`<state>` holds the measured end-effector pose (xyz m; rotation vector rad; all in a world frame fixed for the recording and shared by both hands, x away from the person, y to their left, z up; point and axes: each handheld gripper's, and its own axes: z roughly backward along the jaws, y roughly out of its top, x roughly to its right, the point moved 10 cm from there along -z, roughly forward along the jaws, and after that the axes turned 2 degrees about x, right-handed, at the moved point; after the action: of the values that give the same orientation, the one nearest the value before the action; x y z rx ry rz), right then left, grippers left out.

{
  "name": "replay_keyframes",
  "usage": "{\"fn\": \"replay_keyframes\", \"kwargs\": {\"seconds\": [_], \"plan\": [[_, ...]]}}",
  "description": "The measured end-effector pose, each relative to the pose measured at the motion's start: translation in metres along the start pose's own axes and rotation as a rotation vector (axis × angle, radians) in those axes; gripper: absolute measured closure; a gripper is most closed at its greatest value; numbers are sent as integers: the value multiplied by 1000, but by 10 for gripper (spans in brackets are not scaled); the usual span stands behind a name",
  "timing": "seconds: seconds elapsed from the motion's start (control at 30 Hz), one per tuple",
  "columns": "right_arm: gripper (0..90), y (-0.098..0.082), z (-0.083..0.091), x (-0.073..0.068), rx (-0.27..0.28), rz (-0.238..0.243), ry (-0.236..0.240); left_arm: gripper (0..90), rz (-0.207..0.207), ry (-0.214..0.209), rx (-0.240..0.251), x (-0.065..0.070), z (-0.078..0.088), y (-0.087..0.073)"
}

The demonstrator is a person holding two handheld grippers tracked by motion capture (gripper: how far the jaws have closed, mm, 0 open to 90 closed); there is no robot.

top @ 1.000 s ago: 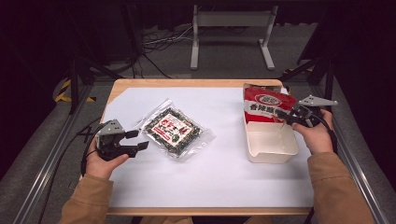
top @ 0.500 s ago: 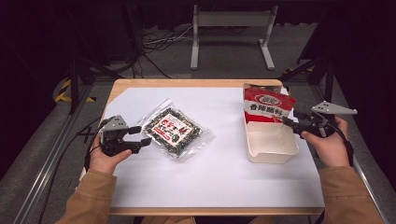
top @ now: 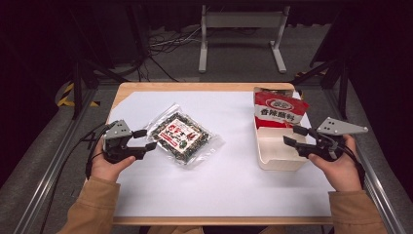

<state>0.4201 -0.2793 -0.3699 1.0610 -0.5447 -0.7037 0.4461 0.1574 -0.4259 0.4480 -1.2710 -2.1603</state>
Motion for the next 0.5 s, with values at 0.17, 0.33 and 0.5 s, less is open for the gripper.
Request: {"fn": "replay_keyframes", "kwargs": {"seconds": [0.17, 0.33, 0.5], "plan": [[437, 3, -7, -21, 44, 5, 36, 389, 4, 0, 14, -1, 1, 2], [427, 8, -14, -37, 61, 3, 61, 384, 85, 35, -48, -8, 2, -7], [418, 6, -21, -53, 50, 6, 95, 391, 130, 75, -38, -19, 5, -8]]}}
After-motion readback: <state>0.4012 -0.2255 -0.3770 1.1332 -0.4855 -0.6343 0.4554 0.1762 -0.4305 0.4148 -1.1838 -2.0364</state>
